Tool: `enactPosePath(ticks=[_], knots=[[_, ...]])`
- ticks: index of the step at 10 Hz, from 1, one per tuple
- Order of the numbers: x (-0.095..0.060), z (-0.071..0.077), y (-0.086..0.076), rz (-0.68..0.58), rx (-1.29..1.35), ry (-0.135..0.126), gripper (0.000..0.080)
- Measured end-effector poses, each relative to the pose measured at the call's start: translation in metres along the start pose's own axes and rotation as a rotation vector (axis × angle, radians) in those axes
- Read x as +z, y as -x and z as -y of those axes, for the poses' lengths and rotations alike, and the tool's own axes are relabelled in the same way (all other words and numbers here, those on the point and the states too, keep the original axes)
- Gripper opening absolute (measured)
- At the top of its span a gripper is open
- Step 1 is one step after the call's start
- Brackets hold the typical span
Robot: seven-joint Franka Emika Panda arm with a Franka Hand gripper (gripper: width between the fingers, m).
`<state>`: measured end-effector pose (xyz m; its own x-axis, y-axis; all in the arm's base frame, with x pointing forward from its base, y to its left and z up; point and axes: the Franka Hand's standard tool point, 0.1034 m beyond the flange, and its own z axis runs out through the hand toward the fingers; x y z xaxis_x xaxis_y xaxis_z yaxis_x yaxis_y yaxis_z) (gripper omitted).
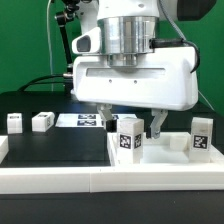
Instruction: Assemble square table
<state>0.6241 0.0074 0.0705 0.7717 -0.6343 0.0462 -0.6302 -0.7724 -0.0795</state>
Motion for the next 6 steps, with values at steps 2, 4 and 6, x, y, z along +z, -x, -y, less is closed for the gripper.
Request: enactPosePath(ticks=[2,4,6], knots=[[-0.0001,-0.0012,-0.0008,-0.003,-0.141,0.010,0.0649],[-0.0001,-0.0028,-0.0021,-0.003,-0.177,0.010,0.0649],[0.0000,-0.0030,-0.0020,-0.003,-0.174,0.010,0.0380]])
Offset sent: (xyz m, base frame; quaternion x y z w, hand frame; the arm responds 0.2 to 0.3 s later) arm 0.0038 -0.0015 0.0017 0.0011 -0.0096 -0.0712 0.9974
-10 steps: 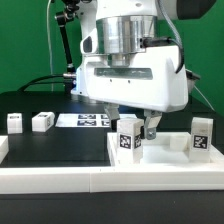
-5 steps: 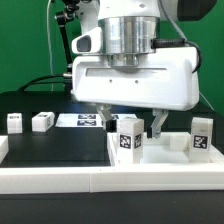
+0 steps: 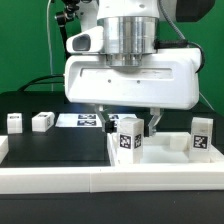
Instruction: Assemble square table
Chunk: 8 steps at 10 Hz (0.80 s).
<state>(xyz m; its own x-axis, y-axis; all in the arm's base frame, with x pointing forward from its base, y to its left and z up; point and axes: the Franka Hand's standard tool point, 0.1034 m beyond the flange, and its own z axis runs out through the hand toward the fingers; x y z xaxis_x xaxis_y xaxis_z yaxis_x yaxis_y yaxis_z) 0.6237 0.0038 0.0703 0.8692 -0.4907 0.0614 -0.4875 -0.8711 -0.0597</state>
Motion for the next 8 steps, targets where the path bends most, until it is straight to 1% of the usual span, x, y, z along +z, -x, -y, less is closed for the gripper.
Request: enactPosePath(ticks=[1,2,3,7,8], knots=[[0.0000,0.0000,0.0000,0.000,0.008,0.000,0.0380],[0.0001,0.0000,0.0000,0.000,0.027,0.000,0.0288],[0.0001,0.0001,0.0001,0.000,0.041,-0.001,0.0288],[0.0004,-0.0004,0.0000,0.000,0.326,-0.002,0.0288],[0.0003,-0.0010,0.0002,-0.005,0.417,-0.009,0.0288]])
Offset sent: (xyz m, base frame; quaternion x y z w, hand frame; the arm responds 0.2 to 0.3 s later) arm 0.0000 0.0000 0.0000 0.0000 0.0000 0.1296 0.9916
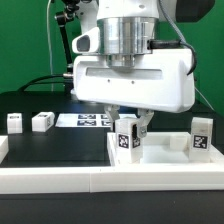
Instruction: Assemble square table
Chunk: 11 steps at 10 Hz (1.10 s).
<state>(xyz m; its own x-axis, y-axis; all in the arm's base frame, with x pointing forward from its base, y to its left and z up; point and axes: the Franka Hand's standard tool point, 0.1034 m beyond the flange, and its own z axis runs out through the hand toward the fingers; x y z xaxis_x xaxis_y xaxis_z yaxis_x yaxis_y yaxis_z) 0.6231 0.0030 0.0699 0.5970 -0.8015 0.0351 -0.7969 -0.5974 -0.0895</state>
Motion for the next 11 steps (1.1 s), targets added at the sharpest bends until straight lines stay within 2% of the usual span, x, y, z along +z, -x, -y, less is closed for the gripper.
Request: enactPosePath(ticks=[6,11], knots=[[0.0005,-0.0010,0.0036,-0.009,0.609,-0.053,0.0288],[0.0007,-0.0001,0.0048,0.007,0.875,-0.060,0.0290]])
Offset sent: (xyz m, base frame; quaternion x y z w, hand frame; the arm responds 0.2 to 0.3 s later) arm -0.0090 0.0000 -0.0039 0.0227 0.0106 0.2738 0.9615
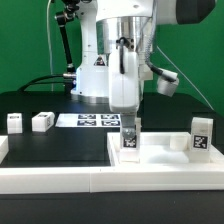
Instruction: Assemble square table
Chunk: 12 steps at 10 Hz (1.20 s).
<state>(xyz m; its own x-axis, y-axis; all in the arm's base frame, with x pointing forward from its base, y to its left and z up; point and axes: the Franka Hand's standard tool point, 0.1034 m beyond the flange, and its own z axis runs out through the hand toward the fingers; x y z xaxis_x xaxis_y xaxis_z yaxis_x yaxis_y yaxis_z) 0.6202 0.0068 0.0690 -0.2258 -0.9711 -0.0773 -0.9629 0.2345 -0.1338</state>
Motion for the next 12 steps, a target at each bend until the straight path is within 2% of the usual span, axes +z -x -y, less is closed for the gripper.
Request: enactPosePath(ticks=[1,3,5,7,10,12], knots=[[0.0001,0.0000,0.0002,0.001,0.039,0.000,0.0290],[0.0003,0.0002,0.0014,0.014,0.213,-0.018,0.0290],[0.0007,0.0001,0.0027,0.024,0.366,-0.044,0.0290],[0.0009,0.0002,0.0036,0.038,0.527,-0.084,0.0290],[0.0005,-0.0001,0.0031,0.067,0.612,-0.093,0.0290],[0.0015,-0.0006,0.0030,0.067,0.580,-0.093,0.0290]])
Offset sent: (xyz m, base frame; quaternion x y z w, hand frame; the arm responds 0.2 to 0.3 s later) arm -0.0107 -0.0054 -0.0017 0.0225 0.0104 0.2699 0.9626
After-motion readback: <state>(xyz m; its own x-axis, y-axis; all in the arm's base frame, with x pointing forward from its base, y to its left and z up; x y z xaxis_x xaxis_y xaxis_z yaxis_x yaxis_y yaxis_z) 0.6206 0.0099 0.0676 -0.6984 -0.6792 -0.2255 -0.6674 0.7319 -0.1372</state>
